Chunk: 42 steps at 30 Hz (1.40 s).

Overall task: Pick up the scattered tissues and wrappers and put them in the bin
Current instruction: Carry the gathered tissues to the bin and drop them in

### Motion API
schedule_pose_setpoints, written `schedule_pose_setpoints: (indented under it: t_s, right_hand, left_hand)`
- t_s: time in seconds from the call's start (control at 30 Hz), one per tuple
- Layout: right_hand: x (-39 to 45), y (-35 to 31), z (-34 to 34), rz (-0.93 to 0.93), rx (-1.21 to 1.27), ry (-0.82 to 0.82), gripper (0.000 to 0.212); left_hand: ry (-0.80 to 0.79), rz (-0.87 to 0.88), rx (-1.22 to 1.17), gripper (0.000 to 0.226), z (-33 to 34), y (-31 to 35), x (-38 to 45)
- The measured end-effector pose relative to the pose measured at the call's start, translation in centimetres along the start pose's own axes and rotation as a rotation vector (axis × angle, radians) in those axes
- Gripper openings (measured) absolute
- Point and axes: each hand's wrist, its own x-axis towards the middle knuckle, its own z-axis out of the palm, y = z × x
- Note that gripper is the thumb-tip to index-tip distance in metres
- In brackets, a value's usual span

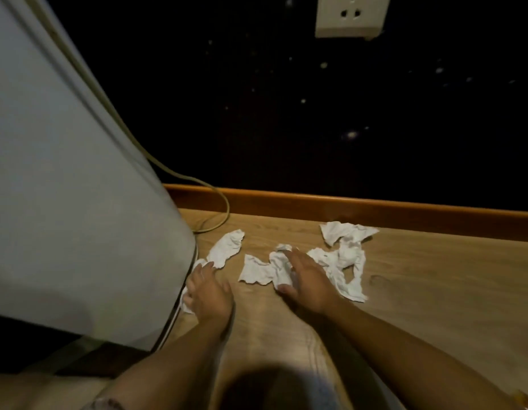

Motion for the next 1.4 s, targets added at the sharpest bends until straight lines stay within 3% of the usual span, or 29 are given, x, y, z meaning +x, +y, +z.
schedule_pose_setpoints:
  t_s: [0.1, 0.27, 0.37, 0.5, 0.67, 0.77, 0.9, 0.97, 1.07, 1.17, 1.27, 1.4]
  right_hand:
    - [1.8, -1.7, 2.6, -0.033, -0.106, -0.075, 0.090]
    - [3.6, -3.4, 5.2, -0.014, -0.133, -0.195, 0.077]
    - [2.7, -2.5, 6.0, -0.099, -0.137, -0.042, 0.048]
    - [-0.4, 1.2, 7.1, -0.265, -0.020, 0.213, 0.016]
    - [-2.0, 2.9, 5.5, -0.207, 0.090, 0.335, 0.019]
    - [-2.0, 3.2, 2.9, -0.134, 0.164, 0.411, 0.008]
    - [-1.7, 5.1, 0.1, 0.055, 0.050, 0.465, 0.043]
    - [-1.8, 6.5, -0.2, 0.183, -0.090, 0.410, 0.056]
    - [-3.1, 8.2, 0.9, 0.323, -0.100, 0.263, 0.049]
    - [-5.4, 8.7, 1.9, 0.269, -0.055, 0.281, 0.044]
    - [-7.5, 8.8, 2.4, 0.193, 0.095, 0.341, 0.026]
    - [-9.2, 9.0, 2.8, 0.201, 0.228, 0.410, 0.033]
  left_hand:
    - [-0.003, -0.190, -0.012, 0.055, 0.9, -1.1, 0.1]
    - [0.047, -0.123, -0.215, 0.054, 1.9, -1.1, 1.1]
    - [0.013, -0.048, -0.403, 0.049, 2.3, -0.3, 1.4]
    - [0.000, 0.108, -0.436, 0.037, 3.2, 0.1, 1.0]
    - [0.080, 0.225, -0.399, 0.030, 3.5, 1.2, 2.5]
    - [-0.001, 0.327, -0.278, 0.034, 4.3, 2.4, 4.3]
    - [-0.164, 0.444, -0.202, 0.052, 5.8, 3.1, 3.1]
    - [-0.151, 0.475, -0.244, 0.046, 6.4, 3.3, 1.2]
    - [-0.120, 0.542, -0.273, 0.034, 7.5, 3.3, -1.1]
    - [-0.104, 0.533, -0.306, 0.020, 7.4, 3.7, -1.8]
    - [-0.074, 0.427, -0.343, 0.036, 6.7, 5.5, -1.6]
    - [-0.171, 0.481, -0.440, 0.022, 6.6, 9.7, -2.8]
